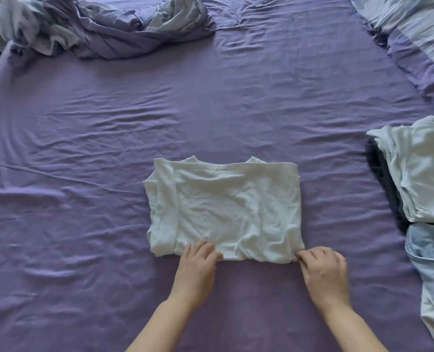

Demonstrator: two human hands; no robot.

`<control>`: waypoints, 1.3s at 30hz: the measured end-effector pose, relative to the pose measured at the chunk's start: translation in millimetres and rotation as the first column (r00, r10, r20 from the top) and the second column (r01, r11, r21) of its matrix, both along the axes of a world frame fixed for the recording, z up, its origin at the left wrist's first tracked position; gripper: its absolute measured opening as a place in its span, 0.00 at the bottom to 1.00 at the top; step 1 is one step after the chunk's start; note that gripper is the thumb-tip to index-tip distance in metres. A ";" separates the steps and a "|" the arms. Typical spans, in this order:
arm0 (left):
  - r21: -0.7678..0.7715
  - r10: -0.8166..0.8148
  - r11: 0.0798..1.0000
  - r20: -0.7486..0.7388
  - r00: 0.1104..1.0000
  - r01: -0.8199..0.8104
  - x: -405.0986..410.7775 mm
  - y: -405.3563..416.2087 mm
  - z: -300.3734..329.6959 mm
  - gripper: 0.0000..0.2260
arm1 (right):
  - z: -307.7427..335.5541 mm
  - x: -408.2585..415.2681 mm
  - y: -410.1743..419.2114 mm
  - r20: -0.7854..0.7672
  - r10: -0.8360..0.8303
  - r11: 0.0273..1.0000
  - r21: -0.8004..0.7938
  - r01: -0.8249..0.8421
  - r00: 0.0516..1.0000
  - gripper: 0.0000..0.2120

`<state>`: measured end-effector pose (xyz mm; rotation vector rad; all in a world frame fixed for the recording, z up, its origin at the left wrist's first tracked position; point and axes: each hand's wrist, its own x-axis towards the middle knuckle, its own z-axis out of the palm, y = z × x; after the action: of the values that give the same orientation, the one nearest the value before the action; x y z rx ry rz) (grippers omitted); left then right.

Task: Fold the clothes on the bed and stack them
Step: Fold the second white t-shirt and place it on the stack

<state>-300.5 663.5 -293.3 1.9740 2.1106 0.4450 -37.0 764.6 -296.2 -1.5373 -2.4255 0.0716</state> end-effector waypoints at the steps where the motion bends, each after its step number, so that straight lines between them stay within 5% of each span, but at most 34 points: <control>1: 0.009 0.039 0.999 -0.010 0.999 -0.039 -5.0 -1.9 -0.1 0.20 | 3.0 -2.4 -0.9 0.005 -0.037 0.999 -0.012 0.037 0.999 0.08; 4: 0.064 0.132 0.989 -0.020 0.991 -0.130 -20.0 -7.2 -2.1 0.17 | 10.6 -13.5 -6.0 0.014 -0.051 0.998 -0.036 0.051 0.999 0.02; 8: 0.081 0.188 0.979 -0.036 0.982 -0.184 -36.4 -16.0 -7.4 0.18 | 9.7 -15.9 -8.8 0.074 -0.136 0.987 -0.074 0.142 0.988 0.14; 11: 0.035 0.178 0.984 -0.067 0.982 -0.176 -43.9 -22.3 -10.3 0.24 | 10.2 -2.3 -9.7 0.070 -0.121 0.993 -0.011 0.122 0.990 0.06; 17: -0.016 0.205 0.979 -0.030 0.978 -0.205 -45.6 -22.9 -8.5 0.22 | 22.5 18.7 -1.5 0.113 -0.082 0.996 -0.017 0.084 0.990 0.06; 22: -0.031 0.297 0.955 0.113 0.948 -0.296 -42.9 -20.2 -1.9 0.15 | 27.0 -18.5 -3.5 0.007 0.013 0.998 -0.055 -0.013 1.000 0.16; 27: -0.006 0.318 0.947 0.167 0.933 -0.322 -48.7 -23.4 4.2 0.12 | 12.1 -80.6 -18.3 -0.100 0.227 0.968 -0.089 -0.236 0.969 0.09; 32: 0.028 0.548 0.832 0.120 0.828 -0.554 -62.4 -32.2 12.7 0.16 | 3.4 -155.5 -47.6 -0.192 0.352 0.887 -0.246 -0.392 0.916 0.20; 36: -0.136 0.707 0.685 0.360 0.608 -0.716 -78.9 -41.0 14.0 0.14 | 6.1 -200.4 -59.4 -0.219 0.376 0.867 -0.260 -0.426 0.900 0.21; 39: -0.181 0.708 0.685 0.396 0.585 -0.706 -89.3 -47.2 12.3 0.07 | 6.4 -221.5 -61.1 -0.225 0.388 0.862 -0.254 -0.438 0.894 0.21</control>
<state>-389.8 616.3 -281.1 0.7793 2.4660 0.9119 -258.5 703.5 -289.8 -1.0216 -2.6498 0.6545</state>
